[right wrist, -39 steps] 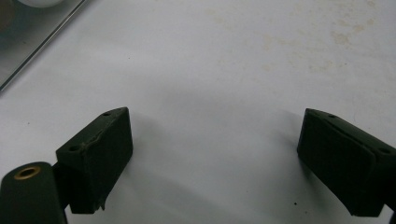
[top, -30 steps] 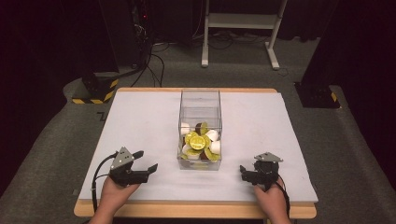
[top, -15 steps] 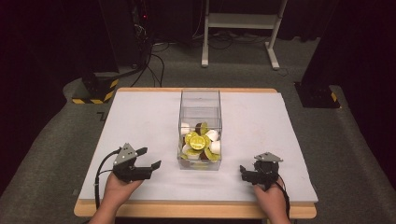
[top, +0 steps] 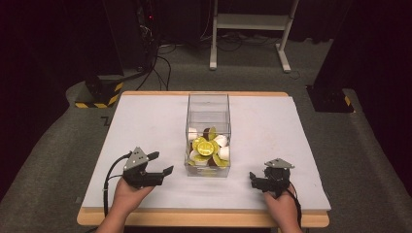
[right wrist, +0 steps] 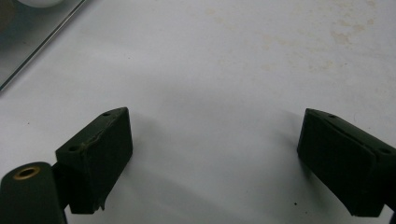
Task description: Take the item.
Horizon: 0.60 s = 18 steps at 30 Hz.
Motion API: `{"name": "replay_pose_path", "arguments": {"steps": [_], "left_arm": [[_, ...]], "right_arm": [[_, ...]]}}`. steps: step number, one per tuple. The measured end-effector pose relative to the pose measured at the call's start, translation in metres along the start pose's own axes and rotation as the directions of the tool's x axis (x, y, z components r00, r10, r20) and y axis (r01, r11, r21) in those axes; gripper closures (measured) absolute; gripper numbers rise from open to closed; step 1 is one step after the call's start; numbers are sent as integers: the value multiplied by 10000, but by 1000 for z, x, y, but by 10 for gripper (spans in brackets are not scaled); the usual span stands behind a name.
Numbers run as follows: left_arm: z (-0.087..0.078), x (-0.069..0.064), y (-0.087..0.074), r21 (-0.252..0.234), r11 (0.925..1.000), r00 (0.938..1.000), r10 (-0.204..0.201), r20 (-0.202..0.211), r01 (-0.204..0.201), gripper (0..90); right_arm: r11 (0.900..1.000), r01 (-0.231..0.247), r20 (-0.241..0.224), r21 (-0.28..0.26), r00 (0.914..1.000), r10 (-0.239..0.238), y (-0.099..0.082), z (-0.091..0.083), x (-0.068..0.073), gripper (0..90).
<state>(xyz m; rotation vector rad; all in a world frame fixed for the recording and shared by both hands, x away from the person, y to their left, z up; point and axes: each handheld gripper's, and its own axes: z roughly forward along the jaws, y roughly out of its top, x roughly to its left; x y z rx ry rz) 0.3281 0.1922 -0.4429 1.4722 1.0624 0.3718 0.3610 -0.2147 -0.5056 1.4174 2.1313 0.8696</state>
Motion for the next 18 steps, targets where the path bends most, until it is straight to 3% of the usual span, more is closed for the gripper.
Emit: {"name": "replay_pose_path", "arguments": {"steps": [8, 18], "left_arm": [[7, -6, 7, -23, 10000, 9998, -66, 184, 66, 229], [18, -13, 14, 33, 9999, 9992, 165, 353, -166, 230]], "right_arm": [[10000, 7, 4, -3, 10000, -7, 0, 0, 0, 101], [10000, 9, 4, -3, 10000, -9, 0, 0, 0, 101]]}}
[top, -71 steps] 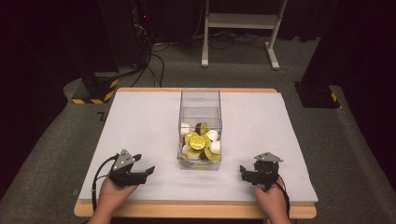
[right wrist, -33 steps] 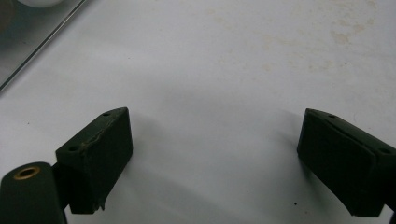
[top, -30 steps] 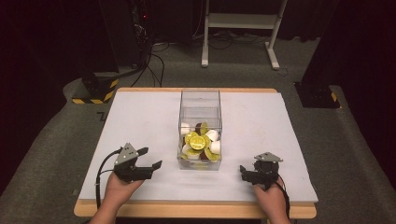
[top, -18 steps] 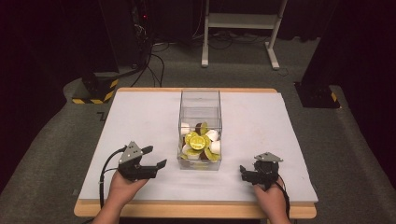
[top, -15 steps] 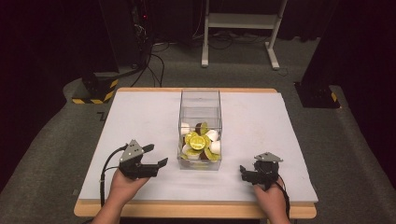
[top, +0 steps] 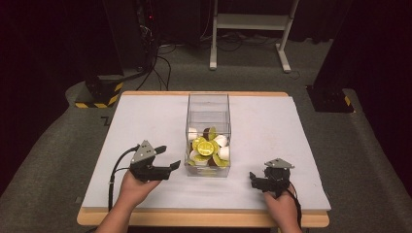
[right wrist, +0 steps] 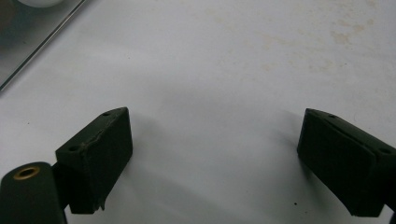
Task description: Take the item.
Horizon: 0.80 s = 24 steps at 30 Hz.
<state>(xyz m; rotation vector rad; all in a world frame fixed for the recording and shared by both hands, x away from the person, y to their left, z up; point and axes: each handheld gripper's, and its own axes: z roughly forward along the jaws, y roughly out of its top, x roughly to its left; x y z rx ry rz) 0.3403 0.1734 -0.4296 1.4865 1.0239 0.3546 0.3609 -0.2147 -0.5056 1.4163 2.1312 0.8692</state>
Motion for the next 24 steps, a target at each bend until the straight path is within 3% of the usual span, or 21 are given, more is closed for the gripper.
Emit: {"name": "replay_pose_path", "arguments": {"steps": [1, 24], "left_arm": [[2, -1, 1, 84, 9999, 9999, 135, 46, -135, 230], [23, -14, 5, -16, 10000, 9990, 9, 449, -8, 233]], "right_arm": [[10000, 8, 3, -7, 10000, -8, 0, 0, 0, 101], [10000, -10, 6, -26, 10000, 10, 0, 0, 0, 101]]}}
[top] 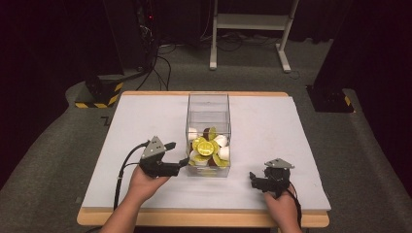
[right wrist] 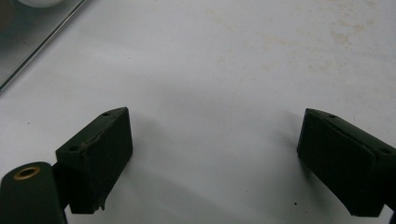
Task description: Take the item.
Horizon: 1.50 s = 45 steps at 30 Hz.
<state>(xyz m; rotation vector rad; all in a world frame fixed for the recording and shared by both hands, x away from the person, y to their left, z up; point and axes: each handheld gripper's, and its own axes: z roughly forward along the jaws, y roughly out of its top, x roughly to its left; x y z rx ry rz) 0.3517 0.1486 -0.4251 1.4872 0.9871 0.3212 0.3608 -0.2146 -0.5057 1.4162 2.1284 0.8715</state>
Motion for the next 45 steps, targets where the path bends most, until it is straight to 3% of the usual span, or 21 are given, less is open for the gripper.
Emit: {"name": "replay_pose_path", "arguments": {"steps": [21, 37, 45], "left_arm": [[26, -12, 3, 295, 9994, 9987, 139, 484, -154, 240], [44, -9, 5, 392, 9991, 9973, -214, 700, 187, 244], [52, -11, 7, 652, 9978, 9969, -150, 778, 99, 253]], "right_arm": [[10000, 9, -7, 2, 10000, -9, 0, 0, 0, 102], [10000, -3, 11, 0, 10000, 3, 0, 0, 0, 102], [10000, 6, 7, -4, 10000, -6, 0, 0, 0, 102]]}}
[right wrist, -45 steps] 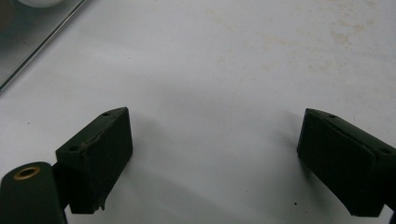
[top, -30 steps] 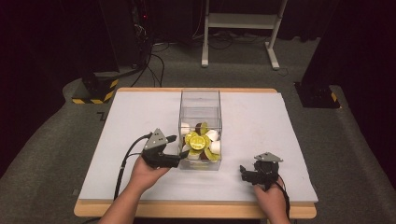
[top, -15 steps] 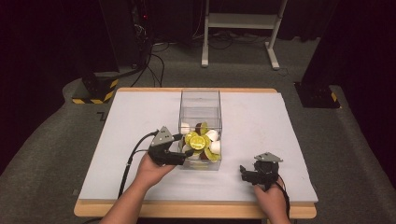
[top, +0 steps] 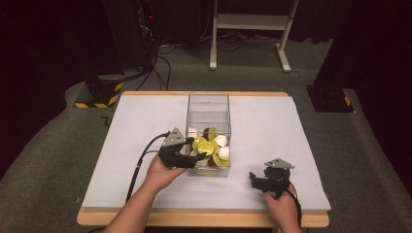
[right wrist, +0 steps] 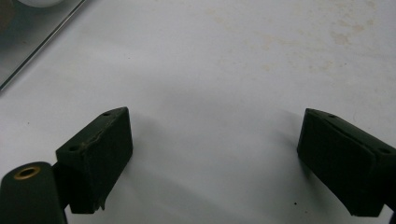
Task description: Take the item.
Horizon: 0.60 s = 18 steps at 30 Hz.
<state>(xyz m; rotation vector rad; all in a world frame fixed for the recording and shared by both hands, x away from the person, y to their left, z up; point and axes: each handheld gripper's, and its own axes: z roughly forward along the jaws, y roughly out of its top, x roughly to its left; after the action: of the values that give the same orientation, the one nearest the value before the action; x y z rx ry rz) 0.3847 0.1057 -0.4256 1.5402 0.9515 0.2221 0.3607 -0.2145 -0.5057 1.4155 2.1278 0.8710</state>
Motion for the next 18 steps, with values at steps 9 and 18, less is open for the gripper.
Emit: {"name": "replay_pose_path", "arguments": {"steps": [9, 18], "left_arm": [[13, -1, 0, 356, 9994, 10000, -31, 57, 29, 264], [24, 0, -1, 649, 9976, 9997, 233, -7, -232, 276]], "right_arm": [[10000, -1, -2, 1, 10000, 1, 0, 0, 0, 102], [10000, -3, -3, 0, 10000, 3, 0, 0, 0, 102]]}}
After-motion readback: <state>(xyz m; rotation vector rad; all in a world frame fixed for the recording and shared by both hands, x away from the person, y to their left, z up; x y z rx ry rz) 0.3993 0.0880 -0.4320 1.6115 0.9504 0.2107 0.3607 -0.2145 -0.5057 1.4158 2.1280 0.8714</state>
